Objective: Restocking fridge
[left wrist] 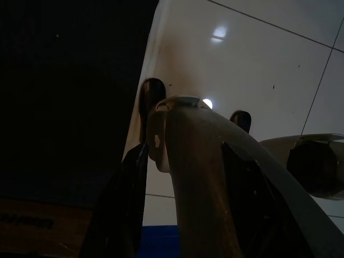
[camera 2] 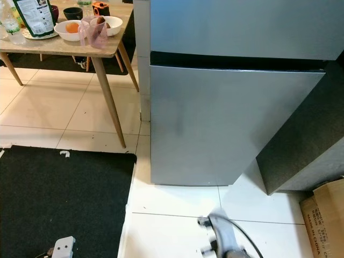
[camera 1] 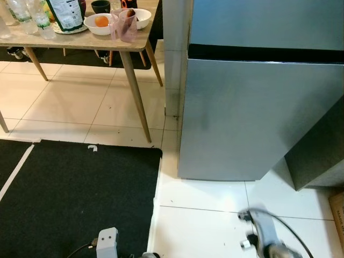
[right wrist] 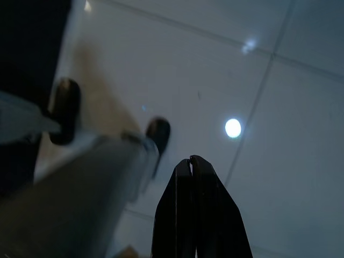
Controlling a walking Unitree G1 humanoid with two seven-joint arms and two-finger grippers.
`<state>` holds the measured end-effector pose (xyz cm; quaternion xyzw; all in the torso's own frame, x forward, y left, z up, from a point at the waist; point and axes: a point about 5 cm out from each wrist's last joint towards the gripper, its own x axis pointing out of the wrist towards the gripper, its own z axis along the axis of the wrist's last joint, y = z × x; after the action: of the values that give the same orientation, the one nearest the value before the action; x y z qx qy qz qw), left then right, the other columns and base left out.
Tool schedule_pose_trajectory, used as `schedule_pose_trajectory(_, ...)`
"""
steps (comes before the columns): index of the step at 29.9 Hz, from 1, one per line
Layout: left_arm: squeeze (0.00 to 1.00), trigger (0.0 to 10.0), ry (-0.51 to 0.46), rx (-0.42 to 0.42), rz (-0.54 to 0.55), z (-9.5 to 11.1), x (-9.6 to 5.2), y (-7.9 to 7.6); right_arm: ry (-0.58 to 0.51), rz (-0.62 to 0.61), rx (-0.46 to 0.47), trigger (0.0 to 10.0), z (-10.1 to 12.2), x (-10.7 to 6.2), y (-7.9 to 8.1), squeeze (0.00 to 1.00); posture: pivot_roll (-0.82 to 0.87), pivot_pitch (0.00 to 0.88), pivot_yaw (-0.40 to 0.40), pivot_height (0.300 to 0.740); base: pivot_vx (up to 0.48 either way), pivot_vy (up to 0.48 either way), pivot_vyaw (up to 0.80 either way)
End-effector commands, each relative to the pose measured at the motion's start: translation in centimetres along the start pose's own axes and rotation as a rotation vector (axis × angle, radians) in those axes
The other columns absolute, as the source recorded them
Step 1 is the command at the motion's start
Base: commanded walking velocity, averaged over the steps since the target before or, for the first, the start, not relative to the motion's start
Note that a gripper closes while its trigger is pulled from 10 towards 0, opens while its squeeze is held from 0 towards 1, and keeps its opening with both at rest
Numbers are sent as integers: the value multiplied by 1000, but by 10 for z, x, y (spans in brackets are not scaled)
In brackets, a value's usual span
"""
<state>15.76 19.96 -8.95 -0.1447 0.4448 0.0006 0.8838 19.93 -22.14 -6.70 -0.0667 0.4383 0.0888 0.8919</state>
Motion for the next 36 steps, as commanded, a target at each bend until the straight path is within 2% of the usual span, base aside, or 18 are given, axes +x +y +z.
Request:
schedule_pose_trajectory(1, 0, 10000, 58, -12, 0, -16, -2, -2, 67, -49, 54, 10000, -23, -7, -7, 0, -42, 138, -36, 740, 0, 0, 0)
schedule_pose_trajectory(7, 0, 10000, 60, -8, 6, -15, -2, -2, 154, -82, 41, 10000, -47, -14, -10, 0, -39, 126, -32, 740, 0, 0, 498)
schedule_pose_trajectory(11, 0, 10000, 57, -9, 9, -14, -1, -2, 177, -83, 35, 10000, -53, -15, -7, 0, -35, 124, -31, 740, 0, 0, 744)
schedule_pose_trajectory(36, 0, 10000, 69, 17, 21, -14, -3, 3, 190, -64, 39, 10000, -57, -15, 0, 0, -37, 118, -19, 740, 0, 0, 744)
